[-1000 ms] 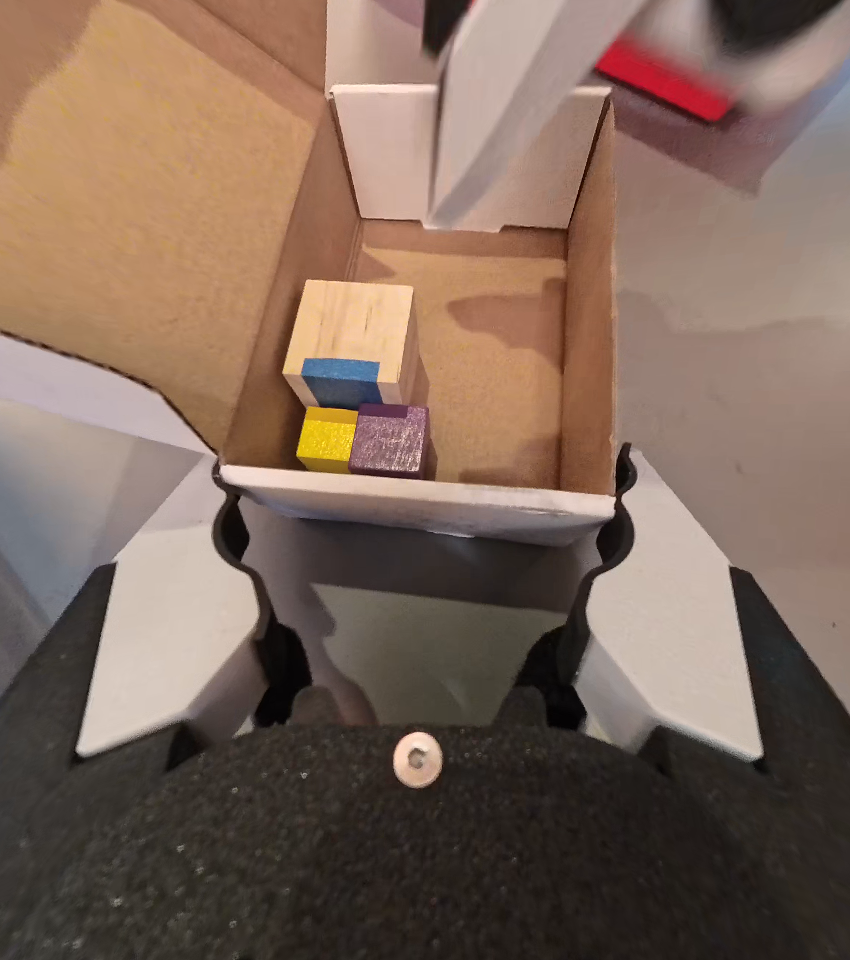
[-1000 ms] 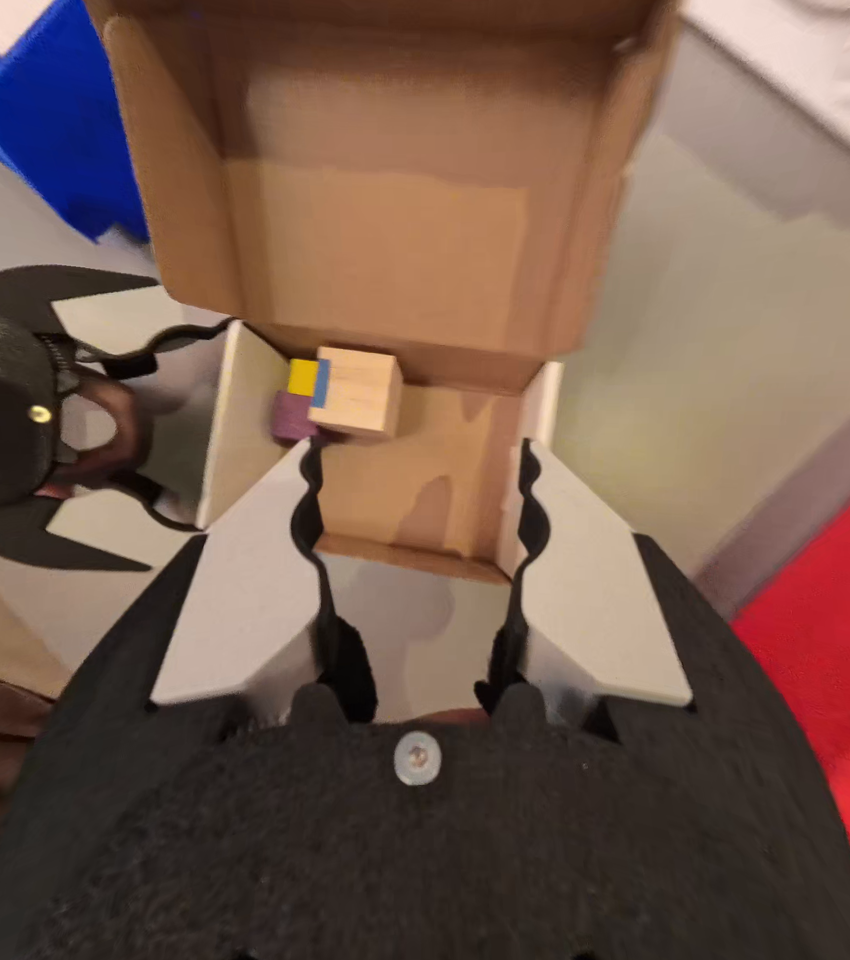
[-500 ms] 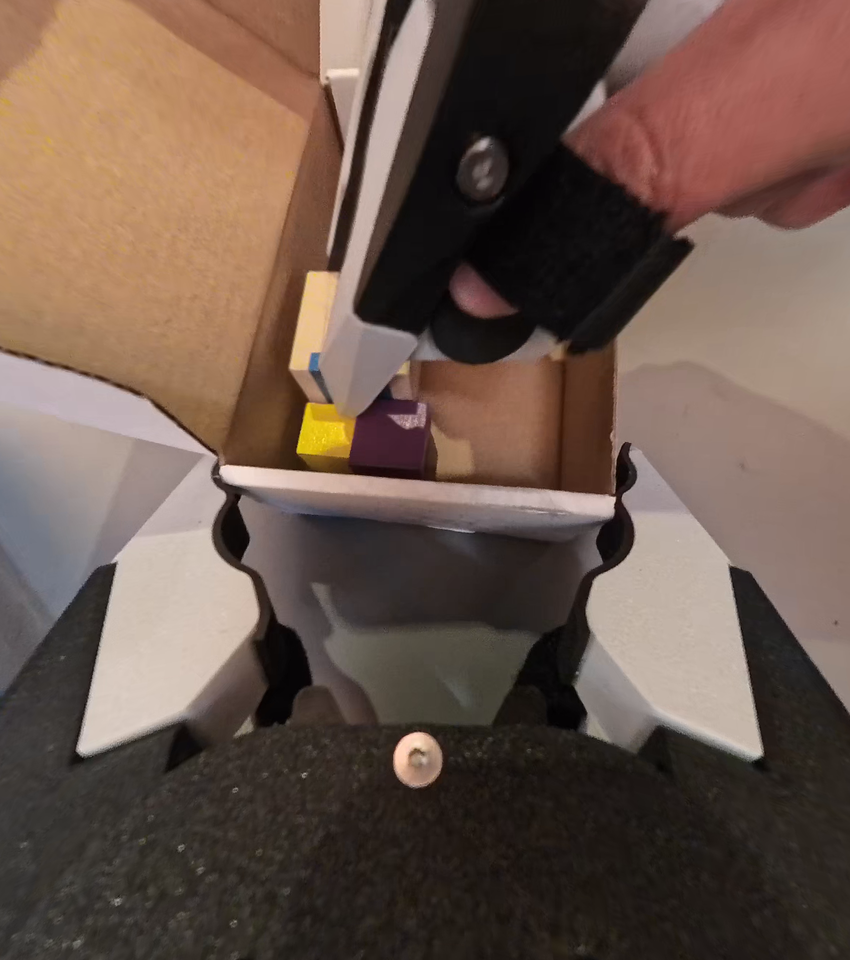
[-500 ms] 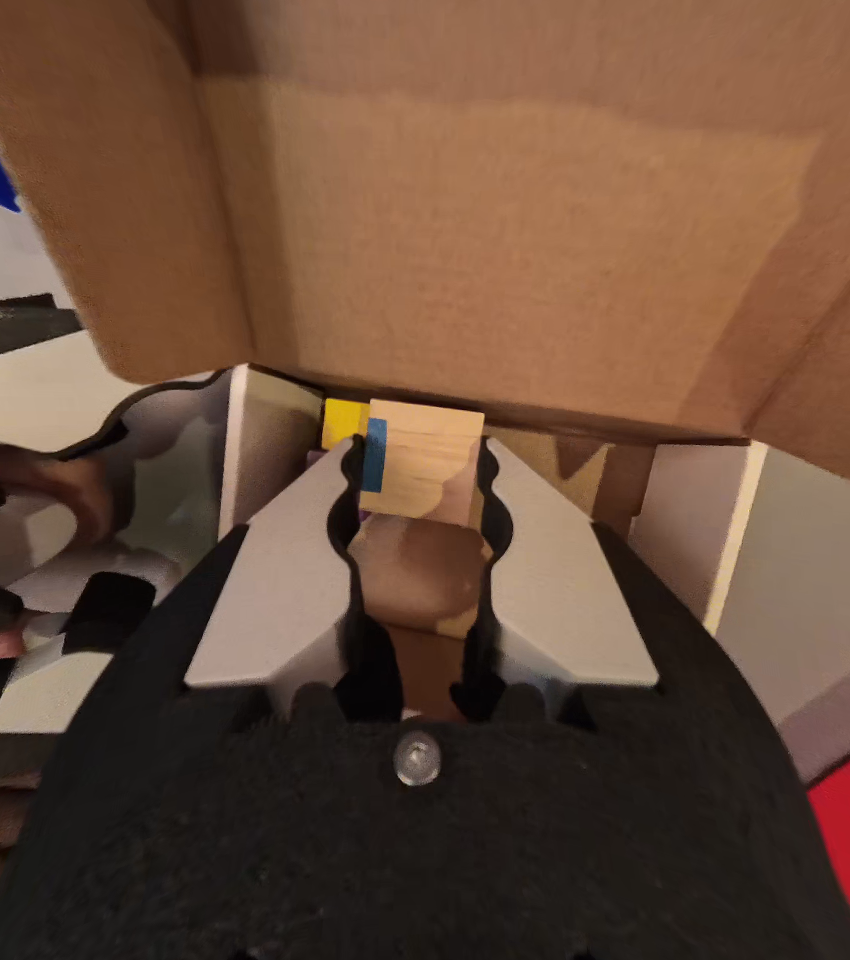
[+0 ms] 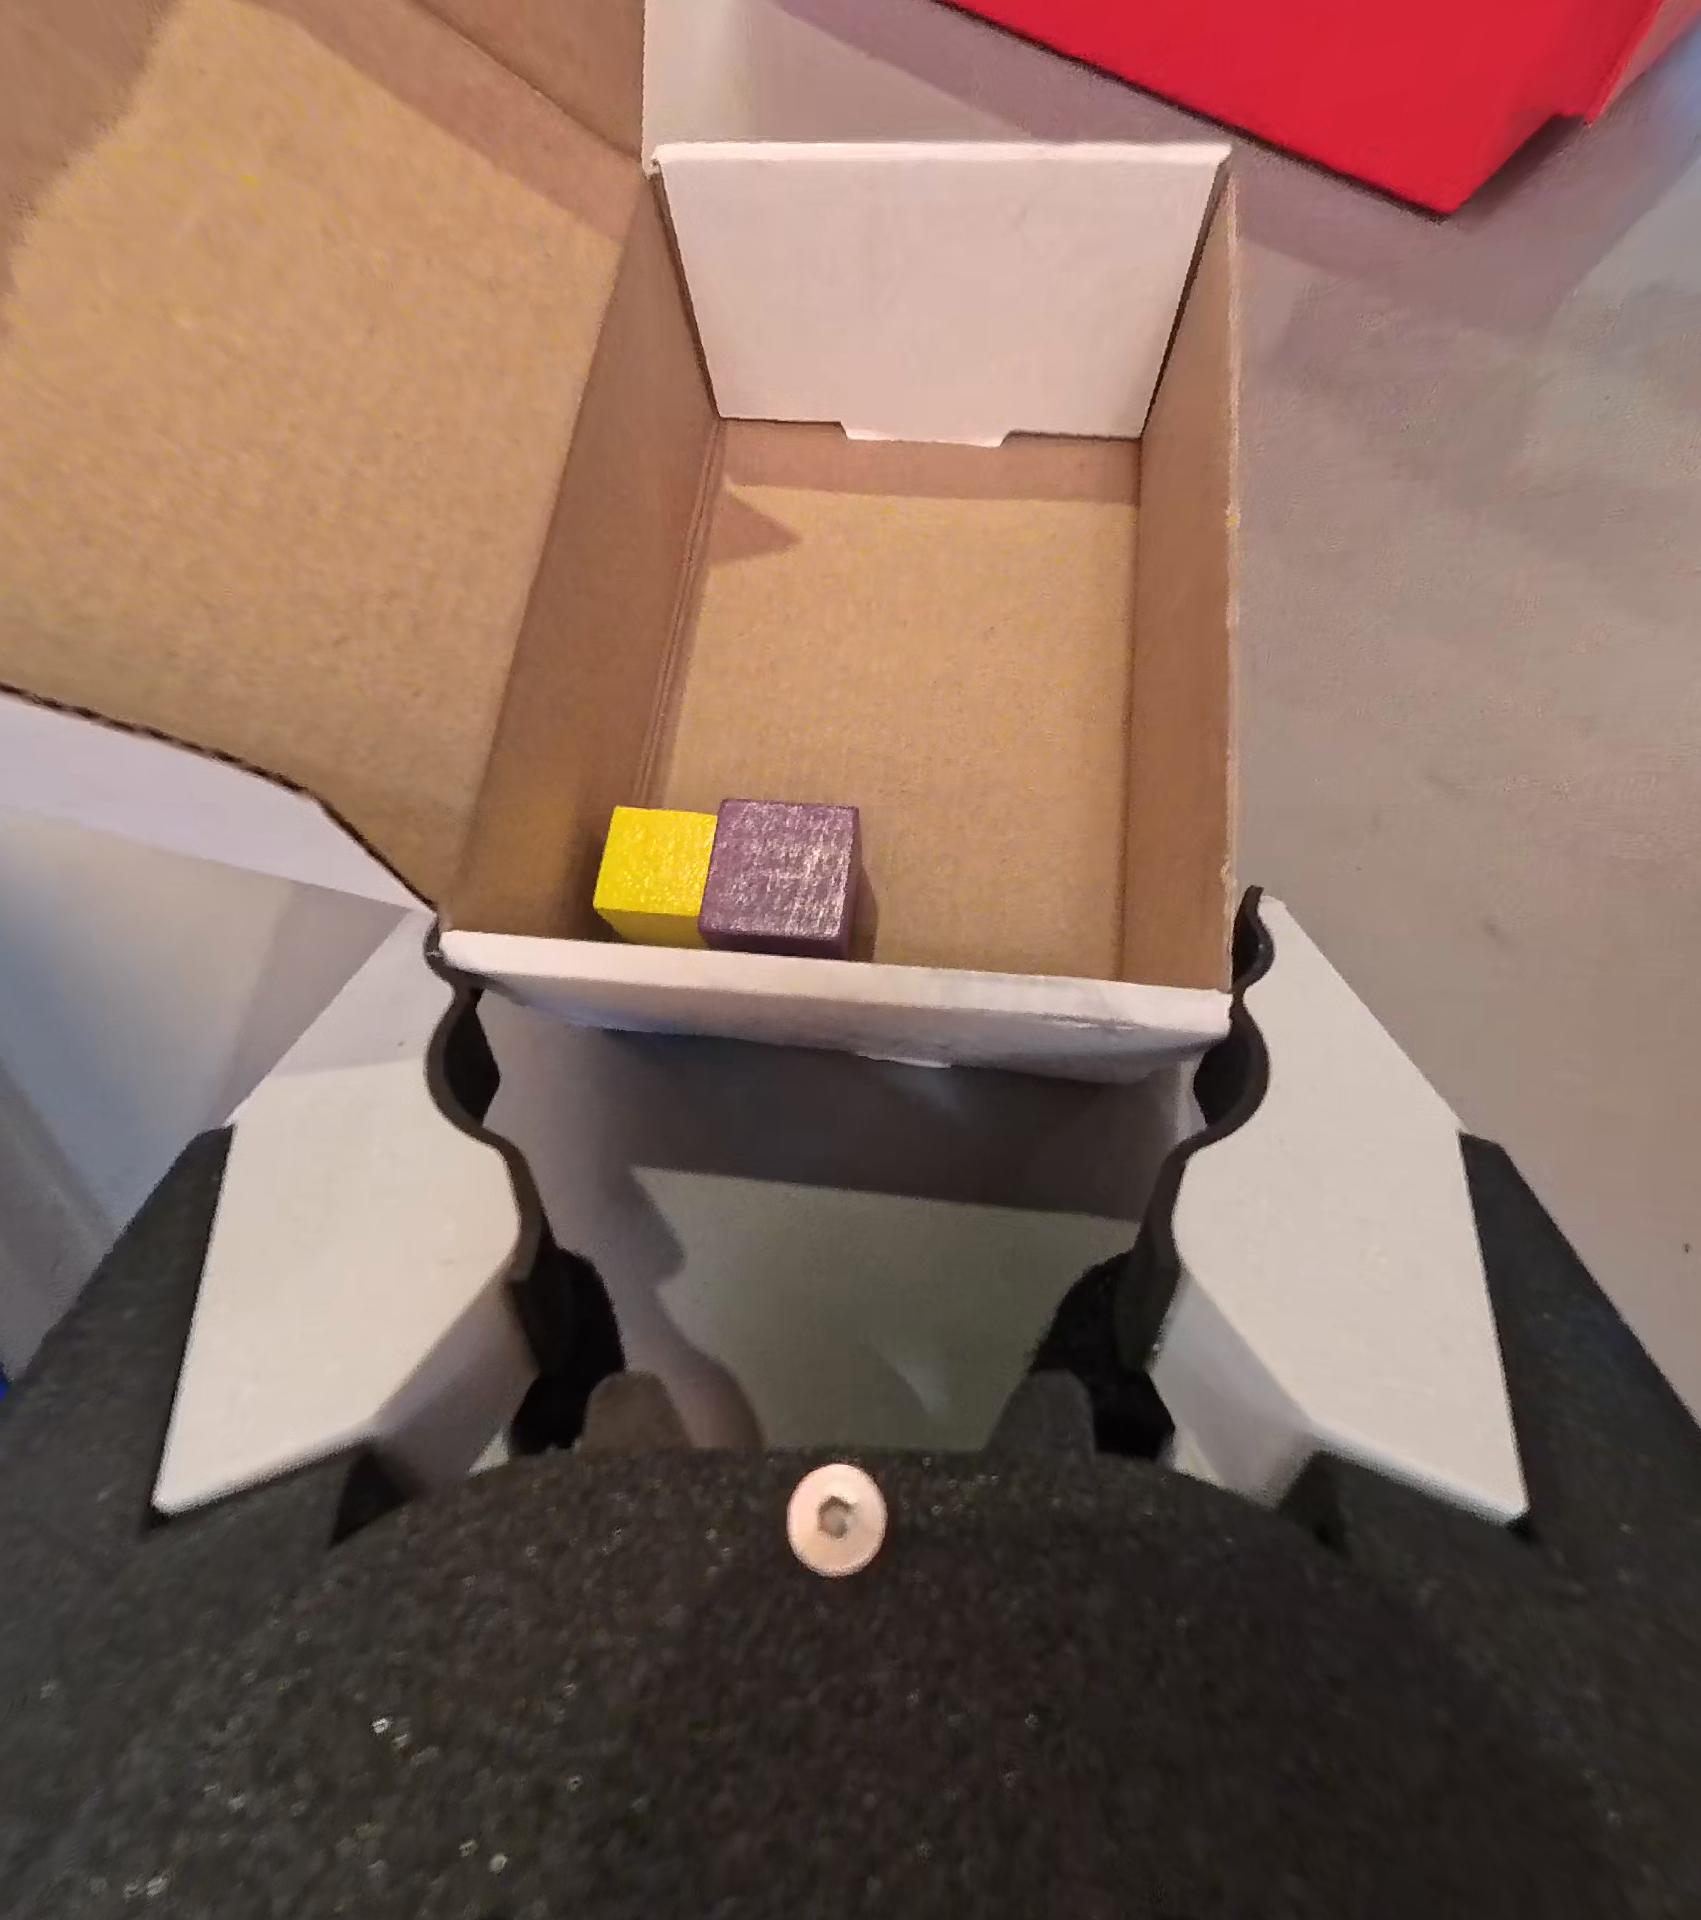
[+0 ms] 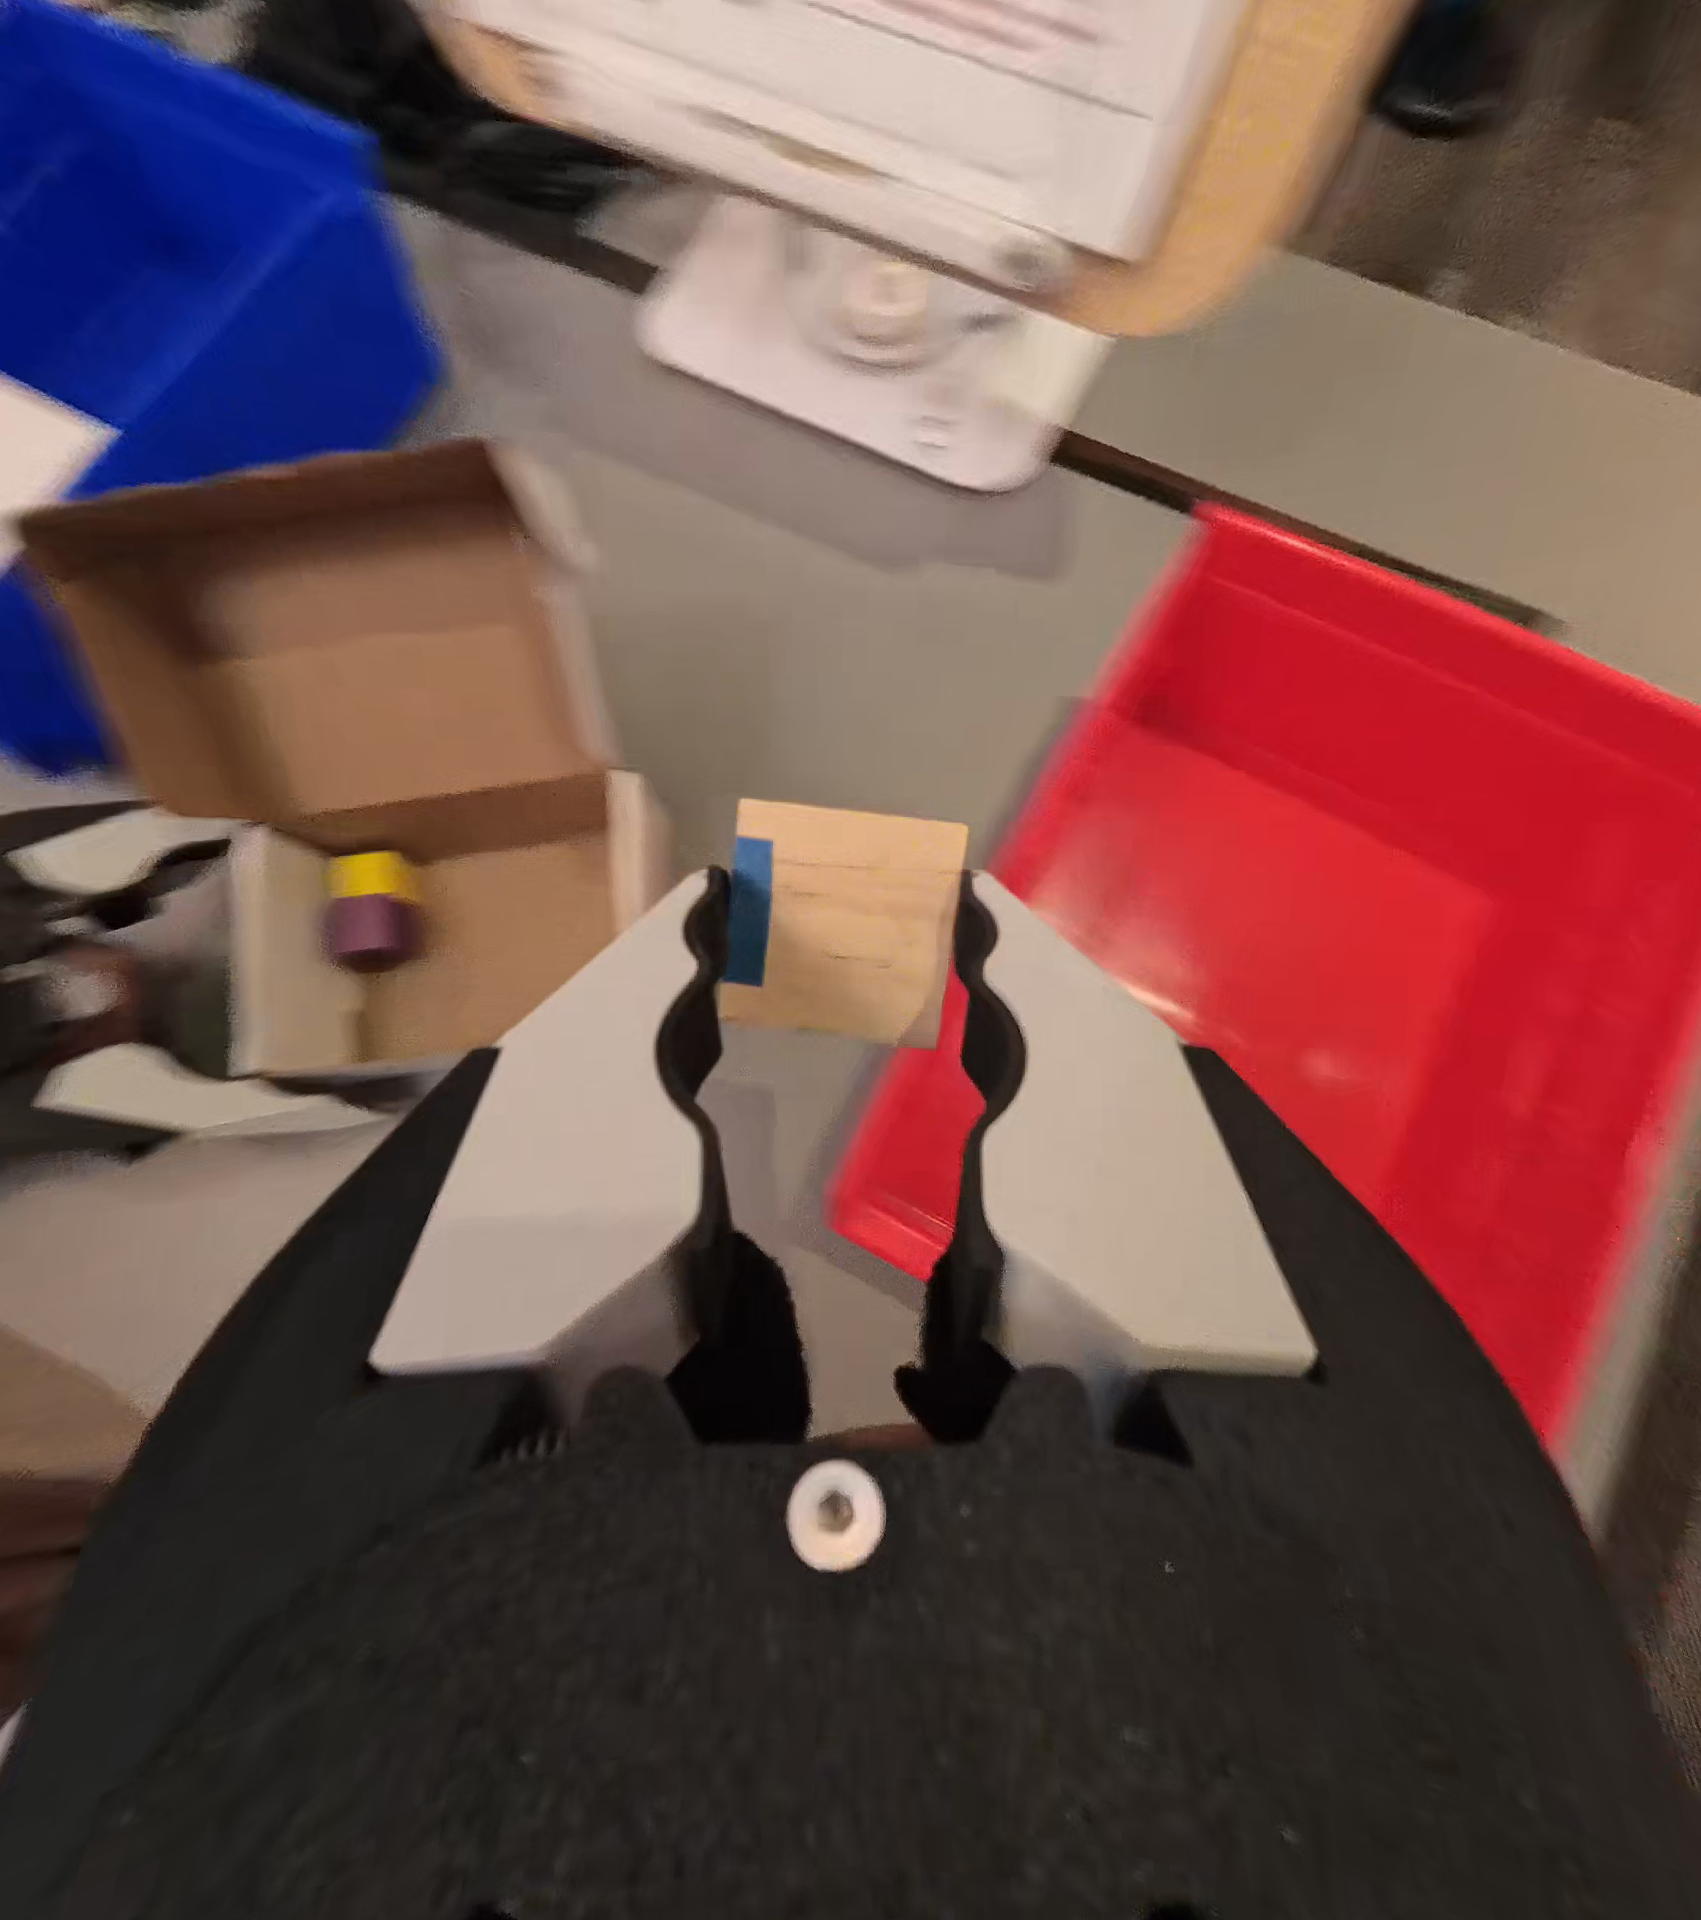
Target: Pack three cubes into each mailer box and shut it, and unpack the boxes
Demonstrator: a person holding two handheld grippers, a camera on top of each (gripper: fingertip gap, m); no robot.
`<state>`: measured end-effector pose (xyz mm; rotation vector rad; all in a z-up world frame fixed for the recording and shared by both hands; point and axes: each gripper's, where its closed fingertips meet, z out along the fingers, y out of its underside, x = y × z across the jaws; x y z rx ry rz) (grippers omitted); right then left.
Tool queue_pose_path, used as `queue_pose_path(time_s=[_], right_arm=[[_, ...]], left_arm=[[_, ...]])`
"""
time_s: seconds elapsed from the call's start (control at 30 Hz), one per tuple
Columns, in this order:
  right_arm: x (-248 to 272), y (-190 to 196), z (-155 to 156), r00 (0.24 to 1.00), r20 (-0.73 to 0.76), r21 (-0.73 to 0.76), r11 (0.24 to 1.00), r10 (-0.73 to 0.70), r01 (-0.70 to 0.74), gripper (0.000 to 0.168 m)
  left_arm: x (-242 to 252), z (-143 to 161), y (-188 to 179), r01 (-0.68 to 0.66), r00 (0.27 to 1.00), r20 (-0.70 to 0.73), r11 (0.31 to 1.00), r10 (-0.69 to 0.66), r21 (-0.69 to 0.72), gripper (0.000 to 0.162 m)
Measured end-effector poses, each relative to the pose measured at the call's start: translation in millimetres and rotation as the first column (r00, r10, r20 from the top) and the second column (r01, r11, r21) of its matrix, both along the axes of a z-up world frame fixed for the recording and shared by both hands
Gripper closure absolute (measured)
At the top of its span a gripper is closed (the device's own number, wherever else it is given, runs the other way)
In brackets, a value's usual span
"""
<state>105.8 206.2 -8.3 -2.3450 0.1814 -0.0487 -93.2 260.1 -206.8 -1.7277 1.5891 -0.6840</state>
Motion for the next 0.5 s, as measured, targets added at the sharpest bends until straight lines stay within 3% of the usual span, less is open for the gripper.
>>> queue_pose_path(time_s=[0.07,0.17,0.33,0.5], right_arm=[[55.1,-30.6,-14.0,0.987,0.029,-0.054,0.986,-0.158,0.160,0.126],[107.3,-66.1,-62.9,0.957,0.025,-0.185,0.939,-0.290,0.289,0.125],[140.4,-89.5,-141.0,0.928,0.004,-0.330,0.875,-0.374,0.354,0.125],[149.4,-89.5,-173.5,0.912,-0.011,-0.345,0.858,-0.409,0.380,0.125]], left_arm=[[0.6,0.1,0.0,-0.001,1.000,-0.003,1.000,0.001,0.009,0.026],[1.4,0.2,0.1,-0.005,1.000,-0.002,1.000,0.005,0.004,0.026],[2.0,0.1,0.2,-0.004,1.000,-0.004,1.000,0.004,0.003,0.025],[2.2,0.0,0.3,-0.003,1.000,-0.004,1.000,0.003,0.006,0.026]])
